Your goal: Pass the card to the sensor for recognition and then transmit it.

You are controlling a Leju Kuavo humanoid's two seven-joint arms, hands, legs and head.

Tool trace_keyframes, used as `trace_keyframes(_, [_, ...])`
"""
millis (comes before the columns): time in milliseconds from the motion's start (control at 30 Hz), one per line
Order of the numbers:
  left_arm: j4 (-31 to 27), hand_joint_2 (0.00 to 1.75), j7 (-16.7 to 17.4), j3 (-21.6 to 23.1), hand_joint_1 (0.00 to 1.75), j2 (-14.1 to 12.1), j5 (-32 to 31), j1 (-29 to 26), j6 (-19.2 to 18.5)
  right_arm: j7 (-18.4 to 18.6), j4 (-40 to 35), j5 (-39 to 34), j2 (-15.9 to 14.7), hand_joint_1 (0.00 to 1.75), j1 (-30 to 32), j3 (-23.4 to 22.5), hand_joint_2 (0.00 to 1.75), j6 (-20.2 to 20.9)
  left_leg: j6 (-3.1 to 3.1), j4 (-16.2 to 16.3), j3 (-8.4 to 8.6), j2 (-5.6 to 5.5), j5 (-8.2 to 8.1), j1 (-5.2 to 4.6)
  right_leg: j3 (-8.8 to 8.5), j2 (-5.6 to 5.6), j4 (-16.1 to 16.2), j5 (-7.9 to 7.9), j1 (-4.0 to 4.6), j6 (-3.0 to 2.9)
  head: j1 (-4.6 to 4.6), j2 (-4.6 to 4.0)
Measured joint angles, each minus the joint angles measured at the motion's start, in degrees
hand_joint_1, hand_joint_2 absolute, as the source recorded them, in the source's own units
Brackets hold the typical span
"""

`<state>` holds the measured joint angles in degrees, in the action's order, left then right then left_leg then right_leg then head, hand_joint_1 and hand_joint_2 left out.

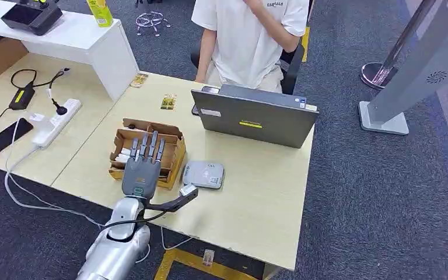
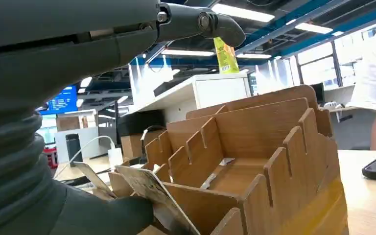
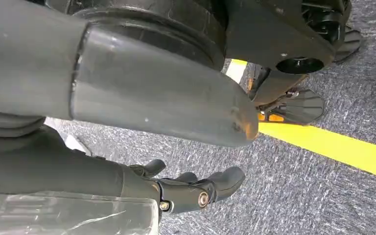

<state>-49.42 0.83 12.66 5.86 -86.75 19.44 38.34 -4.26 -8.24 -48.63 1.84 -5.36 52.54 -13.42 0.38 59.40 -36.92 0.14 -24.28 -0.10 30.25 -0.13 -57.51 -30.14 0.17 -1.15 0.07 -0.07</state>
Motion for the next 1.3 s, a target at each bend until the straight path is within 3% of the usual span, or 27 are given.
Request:
trace_keyframes(200, [0.3,1.75,-0.5,0.0,1.75,0.0,1.3,0.0,-3.0,0.0,0.0,-0.1,0.0,0.00,0.0,0.1,0.00,0.2,0.00,0.0,0.00,0.00,0.00,0.00,0.00,0.00,0.0,0.00,0.00,0.00,-0.02,0.00])
trace_keyframes(567, [0.9,1.75,-1.4,0.0,1.75,-0.4,4.0,0.0,-5.2,-0.4,0.0,-0.3,0.0,0.00,0.0,0.3,0.00,0.2,0.00,0.0,0.00,0.00,0.00,0.00,0.00,0.00,0.0,0.00,0.00,0.01,-0.02,0.00])
trace_keyframes(800, [1.1,1.75,-0.9,0.0,1.75,-0.6,4.3,0.3,-5.7,-0.5,0.0,-1.1,0.0,0.00,0.0,0.8,0.00,0.2,0.02,0.0,0.00,0.00,0.01,0.00,0.00,0.00,0.0,0.01,0.00,0.02,0.00,0.00])
trace_keyframes(1067, [1.1,1.75,-0.2,0.1,1.75,-0.7,3.4,0.3,-3.8,-0.6,0.0,-1.6,0.0,0.00,-0.1,1.4,0.00,0.2,0.02,0.0,0.00,0.00,0.01,0.00,0.00,0.00,0.0,0.02,0.00,0.03,0.00,0.00])
trace_keyframes(1300, [-8.4,1.75,-0.9,3.0,1.75,-1.4,3.5,-0.9,-7.5,-1.1,0.0,-3.5,0.0,0.00,0.0,1.4,0.00,-0.1,0.03,0.0,-0.01,-0.02,0.02,0.00,-0.01,0.00,0.0,0.04,0.00,0.05,0.00,0.00])
